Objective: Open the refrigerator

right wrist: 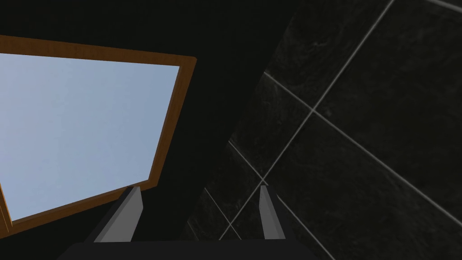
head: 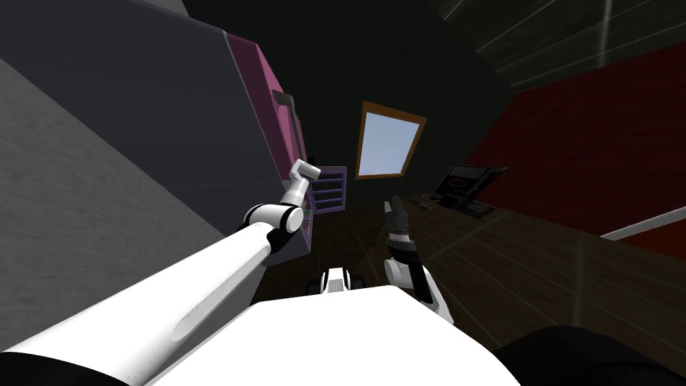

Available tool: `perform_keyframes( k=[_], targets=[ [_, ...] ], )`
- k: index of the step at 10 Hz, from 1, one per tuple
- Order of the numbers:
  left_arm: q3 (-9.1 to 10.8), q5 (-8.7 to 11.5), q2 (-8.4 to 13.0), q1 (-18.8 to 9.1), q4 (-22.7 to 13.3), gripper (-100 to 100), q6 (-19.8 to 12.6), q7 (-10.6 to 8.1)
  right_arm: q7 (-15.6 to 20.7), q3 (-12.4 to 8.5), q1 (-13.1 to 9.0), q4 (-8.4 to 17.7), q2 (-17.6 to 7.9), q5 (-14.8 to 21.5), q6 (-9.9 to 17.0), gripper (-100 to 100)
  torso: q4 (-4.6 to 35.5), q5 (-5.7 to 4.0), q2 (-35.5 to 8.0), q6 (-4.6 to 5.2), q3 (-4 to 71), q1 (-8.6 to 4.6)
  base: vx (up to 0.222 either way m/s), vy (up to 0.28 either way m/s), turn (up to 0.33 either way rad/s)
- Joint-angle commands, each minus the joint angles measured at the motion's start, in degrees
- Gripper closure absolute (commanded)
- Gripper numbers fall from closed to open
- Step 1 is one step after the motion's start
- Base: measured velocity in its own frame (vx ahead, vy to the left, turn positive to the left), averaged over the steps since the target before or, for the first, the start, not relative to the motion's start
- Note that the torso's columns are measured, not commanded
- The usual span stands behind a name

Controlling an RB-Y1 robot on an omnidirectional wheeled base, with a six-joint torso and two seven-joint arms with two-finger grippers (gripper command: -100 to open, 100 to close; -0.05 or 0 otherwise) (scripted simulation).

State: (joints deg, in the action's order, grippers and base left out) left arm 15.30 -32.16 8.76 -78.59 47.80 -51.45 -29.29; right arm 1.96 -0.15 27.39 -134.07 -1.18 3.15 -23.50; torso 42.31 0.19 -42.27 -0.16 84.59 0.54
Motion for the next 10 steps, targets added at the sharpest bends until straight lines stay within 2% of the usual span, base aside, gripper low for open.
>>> perform_keyframes(
  k=[1, 3, 4, 5, 7, 8, 9, 10],
  targets=[
    [3.74, 4.1, 1.5, 0.1, -0.5, -100, 1.7, 4.52, 0.0, 0.0, 0.0, 0.0, 0.0, 0.0, 0.0, 0, 0.0, 0.02, 0.2, -0.31, 0.1, -0.19, 0.040, -0.155, 0.135],
    [3.74, 4.1, 1.5, 0.1, -0.5, -100, 1.7, 7.31, 0.0, 0.0, 0.0, 0.0, 0.0, 0.0, 0.0, 0, -0.1, -0.01, 0.2, 0.00, 0.1, -0.04, 0.022, -0.051, 0.017],
    [6.51, 6.8, 2.8, 0.3, -0.6, -100, 3.0, 8.98, 0.0, 0.0, 0.0, 0.0, 0.0, 0.0, 0.0, 0, -0.1, -0.04, 0.1, 0.09, 0.0, -0.09, 0.041, -0.094, 0.126],
    [7.39, 8.3, 2.8, 0.3, -0.6, -100, 3.0, 11.07, 0.0, 0.0, 0.0, 0.0, 0.0, 0.0, 0.0, 0, 0.0, 0.02, 0.2, -0.31, 0.1, -0.17, 0.051, -0.157, 0.102],
    [7.39, 8.3, 2.8, 0.3, -0.6, -100, 3.0, 14.17, 0.0, 0.0, 0.0, 0.0, 0.0, 0.0, 0.0, 0, -0.1, -0.04, 0.1, 0.04, 0.1, -0.13, 0.010, -0.065, 0.026],
    [10.15, 11.0, 4.1, 0.5, -0.7, -100, 4.4, 15.73, 0.0, 0.0, 0.0, 0.0, 0.0, 0.0, 0.0, 0, -0.1, -0.05, 0.1, 0.13, 0.1, -0.11, 0.007, -0.110, 0.118],
    [11.03, 12.4, 4.1, 0.5, -0.7, -100, 4.4, 17.22, 0.0, 0.0, 0.0, 0.0, 0.0, 0.0, 0.0, 0, -0.1, -0.04, 0.2, -0.16, 0.1, -0.30, 0.028, -0.163, 0.124],
    [11.03, 12.4, 4.1, 0.5, -0.7, -100, 4.4, 18.75, 0.0, 0.0, 0.0, 0.0, 0.0, 0.0, 0.0, 0, -0.1, -0.04, 0.2, -0.15, 0.1, -0.29, 0.024, -0.086, 0.040]
  ],
)
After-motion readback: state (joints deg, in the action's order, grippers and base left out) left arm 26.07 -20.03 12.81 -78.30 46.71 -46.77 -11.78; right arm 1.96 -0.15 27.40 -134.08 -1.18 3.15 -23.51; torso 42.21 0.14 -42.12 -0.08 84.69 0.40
